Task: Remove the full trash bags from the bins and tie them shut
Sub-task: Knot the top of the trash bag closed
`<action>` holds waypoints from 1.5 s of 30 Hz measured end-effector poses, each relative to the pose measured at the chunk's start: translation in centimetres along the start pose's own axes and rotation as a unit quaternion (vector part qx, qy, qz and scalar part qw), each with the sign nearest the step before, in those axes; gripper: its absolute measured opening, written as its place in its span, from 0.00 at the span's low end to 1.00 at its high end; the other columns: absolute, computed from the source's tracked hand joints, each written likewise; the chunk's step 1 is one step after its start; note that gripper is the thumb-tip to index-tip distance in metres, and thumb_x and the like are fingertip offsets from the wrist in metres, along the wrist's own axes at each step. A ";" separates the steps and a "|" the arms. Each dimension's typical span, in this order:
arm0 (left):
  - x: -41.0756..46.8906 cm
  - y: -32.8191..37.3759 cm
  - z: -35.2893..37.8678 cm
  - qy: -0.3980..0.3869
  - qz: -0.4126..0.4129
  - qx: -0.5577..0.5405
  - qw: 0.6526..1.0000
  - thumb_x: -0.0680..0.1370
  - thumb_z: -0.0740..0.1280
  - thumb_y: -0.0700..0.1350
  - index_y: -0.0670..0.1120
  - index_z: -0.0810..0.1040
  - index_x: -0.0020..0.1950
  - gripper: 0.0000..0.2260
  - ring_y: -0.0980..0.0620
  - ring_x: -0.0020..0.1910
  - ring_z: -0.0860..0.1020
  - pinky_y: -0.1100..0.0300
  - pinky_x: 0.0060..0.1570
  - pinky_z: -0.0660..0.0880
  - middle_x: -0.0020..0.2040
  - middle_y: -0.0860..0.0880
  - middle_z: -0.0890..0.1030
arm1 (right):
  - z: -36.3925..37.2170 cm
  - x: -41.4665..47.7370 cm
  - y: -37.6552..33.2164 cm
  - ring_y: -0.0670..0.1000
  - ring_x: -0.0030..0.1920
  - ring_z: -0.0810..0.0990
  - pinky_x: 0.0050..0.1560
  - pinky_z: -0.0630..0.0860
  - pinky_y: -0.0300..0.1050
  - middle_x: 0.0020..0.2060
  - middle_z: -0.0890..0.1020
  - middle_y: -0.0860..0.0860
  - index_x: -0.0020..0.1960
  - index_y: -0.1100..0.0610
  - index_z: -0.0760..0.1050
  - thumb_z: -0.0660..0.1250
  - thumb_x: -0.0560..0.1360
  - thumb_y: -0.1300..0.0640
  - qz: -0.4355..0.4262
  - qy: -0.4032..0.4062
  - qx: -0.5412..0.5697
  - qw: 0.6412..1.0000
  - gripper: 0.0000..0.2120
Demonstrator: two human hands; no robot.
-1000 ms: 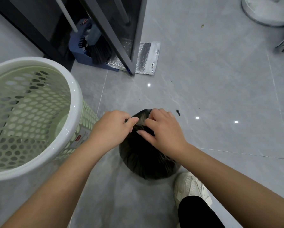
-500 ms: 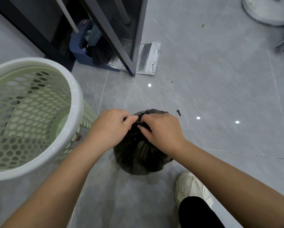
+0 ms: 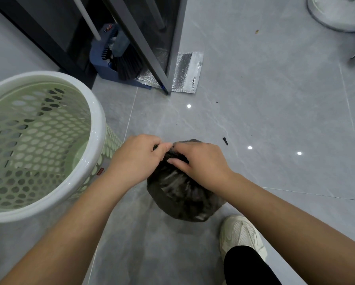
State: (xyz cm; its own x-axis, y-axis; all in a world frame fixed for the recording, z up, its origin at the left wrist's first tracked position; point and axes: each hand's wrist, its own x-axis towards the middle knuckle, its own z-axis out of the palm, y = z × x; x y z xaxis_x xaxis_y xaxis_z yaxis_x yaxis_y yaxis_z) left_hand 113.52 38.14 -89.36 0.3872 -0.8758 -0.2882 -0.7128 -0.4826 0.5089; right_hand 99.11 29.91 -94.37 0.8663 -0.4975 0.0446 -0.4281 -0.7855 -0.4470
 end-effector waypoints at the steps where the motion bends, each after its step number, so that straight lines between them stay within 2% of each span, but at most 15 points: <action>1: 0.0 -0.1 0.0 0.002 0.001 0.000 1.000 0.78 0.61 0.55 0.47 0.75 0.31 0.19 0.53 0.27 0.71 0.55 0.32 0.68 0.24 0.53 0.70 | 0.1 0.0 0.0 0.52 0.42 0.79 0.36 0.73 0.45 0.41 0.81 0.47 0.50 0.49 0.76 0.61 0.76 0.42 -0.007 0.004 0.010 1.000 0.12; 4: 0.1 -0.5 -0.1 0.005 -0.003 -0.002 1.000 0.78 0.61 0.55 0.48 0.73 0.30 0.19 0.53 0.26 0.70 0.56 0.30 0.65 0.22 0.52 0.68 | 0.5 0.0 0.4 0.52 0.39 0.74 0.37 0.65 0.43 0.37 0.76 0.51 0.40 0.55 0.76 0.68 0.73 0.46 -0.019 0.020 0.017 0.999 0.12; 7: -0.1 -0.4 -0.2 0.006 -0.009 0.002 1.000 0.78 0.61 0.56 0.47 0.74 0.31 0.19 0.53 0.25 0.69 0.57 0.30 0.64 0.22 0.52 0.68 | 0.5 0.1 0.4 0.52 0.39 0.73 0.37 0.65 0.43 0.37 0.75 0.51 0.38 0.57 0.73 0.69 0.72 0.49 -0.009 0.036 0.014 0.999 0.12; 10: -0.2 -0.2 -0.2 0.006 -0.008 0.005 1.000 0.78 0.61 0.56 0.46 0.74 0.31 0.19 0.53 0.26 0.69 0.57 0.30 0.65 0.22 0.52 0.68 | 0.0 0.2 -0.1 0.50 0.34 0.74 0.28 0.63 0.42 0.34 0.73 0.46 0.45 0.53 0.68 0.65 0.74 0.47 0.027 0.021 -0.009 0.999 0.11; 14: -0.4 -0.2 -0.4 0.005 -0.010 -0.009 1.000 0.78 0.61 0.55 0.47 0.75 0.31 0.19 0.53 0.26 0.70 0.57 0.31 0.67 0.23 0.52 0.69 | -0.2 0.3 -0.6 0.50 0.32 0.77 0.29 0.73 0.46 0.36 0.79 0.45 0.57 0.50 0.70 0.61 0.76 0.47 0.020 0.028 -0.018 0.999 0.12; 18: -0.4 -0.3 -0.5 0.007 -0.013 -0.015 1.000 0.78 0.61 0.55 0.47 0.76 0.32 0.19 0.53 0.26 0.70 0.56 0.31 0.67 0.23 0.52 0.70 | 0.4 0.4 -0.4 0.49 0.33 0.78 0.29 0.70 0.43 0.34 0.79 0.46 0.46 0.50 0.78 0.54 0.76 0.42 0.007 0.030 -0.067 0.997 0.18; 21: -0.4 -0.6 -0.5 0.007 -0.014 -0.012 1.000 0.78 0.61 0.55 0.47 0.75 0.32 0.19 0.52 0.27 0.70 0.55 0.32 0.69 0.24 0.52 0.70 | 0.9 0.3 -0.1 0.51 0.37 0.74 0.36 0.66 0.43 0.36 0.76 0.49 0.38 0.55 0.77 0.60 0.74 0.43 -0.030 0.080 -0.069 0.994 0.17; 23: -0.4 -0.7 -0.5 0.005 -0.017 -0.006 1.000 0.78 0.61 0.55 0.47 0.75 0.32 0.19 0.52 0.27 0.70 0.55 0.31 0.67 0.24 0.52 0.69 | 0.8 0.5 0.1 0.52 0.40 0.73 0.41 0.66 0.45 0.37 0.75 0.50 0.37 0.56 0.76 0.62 0.73 0.43 -0.049 0.072 -0.063 0.994 0.17; 26: -0.4 -0.8 -0.4 0.004 -0.018 0.001 1.000 0.78 0.61 0.55 0.47 0.74 0.32 0.18 0.53 0.26 0.70 0.56 0.30 0.66 0.23 0.52 0.69 | 0.7 0.9 0.0 0.52 0.35 0.76 0.39 0.66 0.45 0.32 0.76 0.49 0.36 0.56 0.75 0.67 0.71 0.45 -0.041 0.063 -0.069 0.995 0.14; 31: -0.3 -0.8 -0.6 0.000 -0.025 -0.021 0.999 0.78 0.60 0.56 0.46 0.75 0.33 0.19 0.49 0.29 0.72 0.50 0.36 0.73 0.25 0.51 0.71 | 0.1 1.1 -1.1 0.51 0.30 0.77 0.27 0.65 0.40 0.33 0.80 0.46 0.49 0.52 0.75 0.63 0.75 0.46 -0.014 0.041 -0.075 0.996 0.10; 33: -0.3 -0.8 -0.4 0.000 -0.023 -0.017 1.000 0.78 0.60 0.56 0.46 0.76 0.34 0.19 0.49 0.30 0.73 0.49 0.36 0.73 0.26 0.51 0.71 | 0.2 1.1 -1.1 0.51 0.30 0.78 0.24 0.60 0.38 0.32 0.80 0.47 0.46 0.52 0.77 0.65 0.75 0.49 -0.024 0.044 -0.070 0.996 0.07; 35: -0.3 -0.8 -0.3 0.004 -0.019 -0.013 1.000 0.78 0.60 0.55 0.46 0.75 0.34 0.19 0.49 0.31 0.73 0.50 0.36 0.73 0.26 0.51 0.72 | 0.3 1.0 -0.9 0.52 0.30 0.77 0.25 0.57 0.36 0.30 0.79 0.49 0.38 0.54 0.77 0.70 0.71 0.52 -0.031 0.063 -0.057 0.996 0.07; 39: -0.2 -1.2 -0.3 0.002 -0.020 -0.011 1.000 0.78 0.60 0.55 0.46 0.74 0.32 0.18 0.51 0.29 0.72 0.52 0.34 0.71 0.25 0.51 0.72 | 0.9 1.1 -0.4 0.52 0.37 0.73 0.38 0.65 0.44 0.36 0.75 0.50 0.37 0.56 0.75 0.68 0.71 0.47 -0.053 0.050 -0.045 0.996 0.12; 42: -0.2 -1.3 -0.2 -0.004 -0.019 -0.005 1.000 0.78 0.60 0.55 0.47 0.75 0.33 0.18 0.52 0.28 0.71 0.54 0.32 0.69 0.25 0.51 0.71 | 0.8 1.1 -0.5 0.50 0.31 0.71 0.35 0.62 0.42 0.32 0.75 0.48 0.38 0.55 0.72 0.68 0.72 0.47 -0.037 0.036 -0.026 0.998 0.13; 45: -0.2 -1.2 -0.1 -0.009 -0.023 -0.008 1.000 0.78 0.60 0.55 0.47 0.75 0.33 0.18 0.51 0.29 0.72 0.55 0.33 0.69 0.25 0.51 0.71 | 0.5 0.9 -1.0 0.50 0.32 0.75 0.27 0.65 0.43 0.36 0.78 0.46 0.46 0.53 0.71 0.62 0.76 0.44 -0.006 0.015 -0.032 0.999 0.12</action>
State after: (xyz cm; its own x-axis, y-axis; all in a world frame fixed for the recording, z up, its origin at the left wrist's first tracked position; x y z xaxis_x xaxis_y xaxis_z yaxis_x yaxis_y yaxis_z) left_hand 114.32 38.91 -89.85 0.4093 -0.8521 -0.3261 -0.6846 -0.5231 0.5076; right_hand 100.45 30.45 -94.37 0.8638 -0.4980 0.0765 -0.4342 -0.8128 -0.3883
